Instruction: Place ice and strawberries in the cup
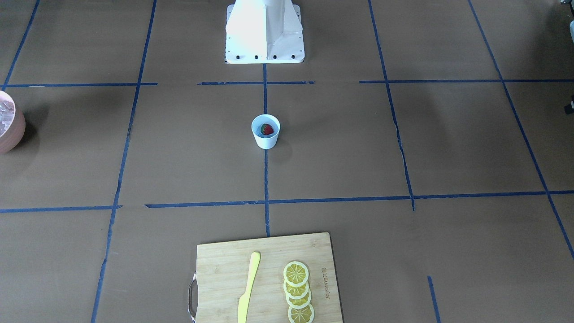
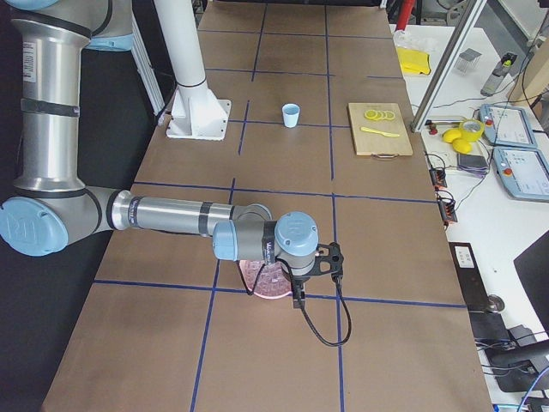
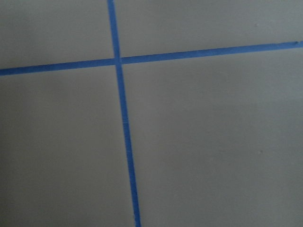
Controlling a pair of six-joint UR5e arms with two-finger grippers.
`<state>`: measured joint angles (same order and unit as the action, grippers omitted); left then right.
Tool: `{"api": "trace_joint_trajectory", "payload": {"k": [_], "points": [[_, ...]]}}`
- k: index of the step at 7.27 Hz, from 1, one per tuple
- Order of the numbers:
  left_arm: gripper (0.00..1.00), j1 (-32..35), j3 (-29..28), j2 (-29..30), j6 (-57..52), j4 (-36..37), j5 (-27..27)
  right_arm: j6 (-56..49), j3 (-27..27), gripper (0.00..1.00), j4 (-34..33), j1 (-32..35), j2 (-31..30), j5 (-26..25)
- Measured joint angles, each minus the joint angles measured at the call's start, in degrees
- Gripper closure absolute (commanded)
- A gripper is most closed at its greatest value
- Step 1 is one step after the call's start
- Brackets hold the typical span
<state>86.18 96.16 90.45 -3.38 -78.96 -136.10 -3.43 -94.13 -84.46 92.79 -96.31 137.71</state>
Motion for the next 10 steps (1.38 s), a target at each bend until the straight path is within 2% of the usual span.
{"api": "trace_joint_trajectory", "payload": {"k": [2, 6, 10], "points": [[0.00, 2.7, -1.0, -0.2, 1.3, -1.7, 0.0, 0.0, 0.0, 0.00, 0.0, 0.0, 0.2, -0.1], [0.00, 3.4, -5.2, -0.5, 6.0, -12.0, 0.2, 0.0, 0.0, 0.00, 0.0, 0.0, 0.3, -0.1], [0.00, 5.9, -5.5, -0.9, 0.3, -12.1, 0.5, -0.1, 0.0, 0.00, 0.0, 0.0, 0.3, -0.1]]}}
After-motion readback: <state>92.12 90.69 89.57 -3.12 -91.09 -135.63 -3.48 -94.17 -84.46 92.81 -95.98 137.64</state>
